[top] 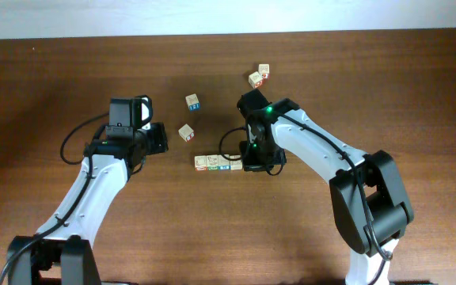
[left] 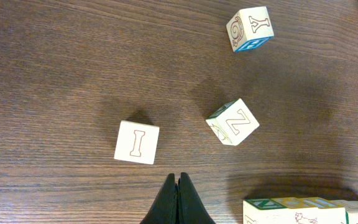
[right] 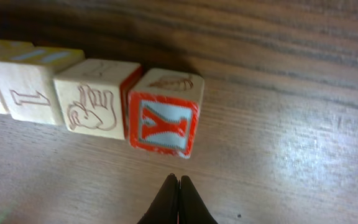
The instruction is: Rotate 5 blocks
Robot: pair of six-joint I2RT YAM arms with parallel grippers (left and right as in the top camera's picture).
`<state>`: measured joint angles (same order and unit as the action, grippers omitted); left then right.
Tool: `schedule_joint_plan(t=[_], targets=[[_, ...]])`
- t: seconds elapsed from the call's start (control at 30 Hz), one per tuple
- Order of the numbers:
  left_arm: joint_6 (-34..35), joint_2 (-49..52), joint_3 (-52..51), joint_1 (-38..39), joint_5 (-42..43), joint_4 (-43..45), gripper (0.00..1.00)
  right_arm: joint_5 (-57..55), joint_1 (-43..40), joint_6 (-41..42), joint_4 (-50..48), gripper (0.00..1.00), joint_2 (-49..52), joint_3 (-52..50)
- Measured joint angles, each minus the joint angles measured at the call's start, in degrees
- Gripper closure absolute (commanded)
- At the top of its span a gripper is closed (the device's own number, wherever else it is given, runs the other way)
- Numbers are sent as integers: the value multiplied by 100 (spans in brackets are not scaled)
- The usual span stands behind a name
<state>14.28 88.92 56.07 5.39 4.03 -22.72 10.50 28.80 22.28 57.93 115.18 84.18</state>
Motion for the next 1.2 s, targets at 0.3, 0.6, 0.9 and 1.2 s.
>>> schedule_joint_plan(t=[0.3, 0.6, 0.9, 1.2], targets=[[0, 0, 0, 0, -2, -2, 100, 7, 0, -42, -184, 96, 0, -385], [0, 0, 0, 0, 0, 0, 100, 142, 0, -173, -472, 96, 0, -393], [0, 2, 0, 0, 0, 0, 100, 348, 0, -393, -702, 96, 0, -393], [0, 2, 0, 0, 0, 0, 100, 439, -142, -461, -841, 96, 0, -393]])
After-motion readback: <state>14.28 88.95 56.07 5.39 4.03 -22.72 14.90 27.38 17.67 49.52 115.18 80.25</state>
